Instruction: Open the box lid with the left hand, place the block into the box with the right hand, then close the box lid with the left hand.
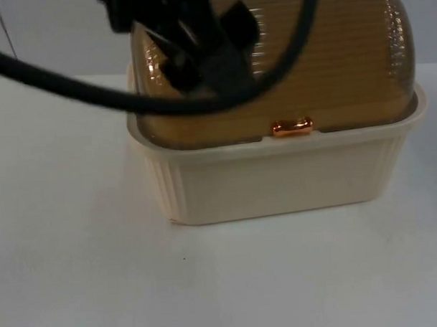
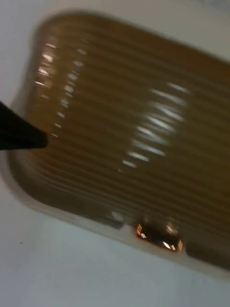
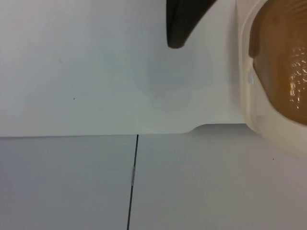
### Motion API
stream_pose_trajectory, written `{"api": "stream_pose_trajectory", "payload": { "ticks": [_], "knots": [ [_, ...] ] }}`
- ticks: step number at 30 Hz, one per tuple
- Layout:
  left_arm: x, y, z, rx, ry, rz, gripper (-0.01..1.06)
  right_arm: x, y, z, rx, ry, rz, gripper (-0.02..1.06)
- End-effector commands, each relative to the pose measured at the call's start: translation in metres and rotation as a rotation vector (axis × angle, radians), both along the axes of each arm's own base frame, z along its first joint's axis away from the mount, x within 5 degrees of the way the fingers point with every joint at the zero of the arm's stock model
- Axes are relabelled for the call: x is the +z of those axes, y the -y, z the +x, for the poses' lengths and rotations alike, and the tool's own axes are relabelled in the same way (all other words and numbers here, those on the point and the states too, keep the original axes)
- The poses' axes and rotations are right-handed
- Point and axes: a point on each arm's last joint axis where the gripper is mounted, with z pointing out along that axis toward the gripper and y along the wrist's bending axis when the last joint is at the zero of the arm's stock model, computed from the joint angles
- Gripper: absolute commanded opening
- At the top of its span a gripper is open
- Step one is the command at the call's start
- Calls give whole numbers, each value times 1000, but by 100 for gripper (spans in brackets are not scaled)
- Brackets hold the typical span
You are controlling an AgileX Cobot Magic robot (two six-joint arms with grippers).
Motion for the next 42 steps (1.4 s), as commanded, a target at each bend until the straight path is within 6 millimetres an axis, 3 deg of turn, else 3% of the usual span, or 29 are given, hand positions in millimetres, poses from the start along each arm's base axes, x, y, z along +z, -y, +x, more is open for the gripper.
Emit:
{"api": "stream_pose_trajectory", "payload": {
  "ticks": [1, 9, 13, 22, 26, 32, 36, 42],
  "knots": [
    [-3, 12, -3, -69, 50, 55, 105, 2, 1, 0, -5, 10, -6, 105],
    [-35, 55, -9, -133, 211, 193, 105, 3, 2, -1, -10, 7, -25, 105],
    [-61, 78, -9, -156, 260, 232, 105, 2, 2, -2, -11, 4, -25, 105],
    [-93, 87, 0, -119, 292, 255, 105, 2, 2, -2, -12, 2, -29, 105],
    [-101, 86, -7, -127, 368, 263, 105, 2, 2, -2, -12, 2, -29, 105],
    [-118, 92, -35, -203, 485, 238, 105, 2, 2, -2, -12, 2, -29, 105],
    [-117, 93, -33, -150, 572, 174, 105, 2, 2, -2, -12, 0, -30, 105],
    [-131, 96, -29, -162, 600, 221, 104, 2, 2, -2, -13, -3, -30, 105]
  ]
}}
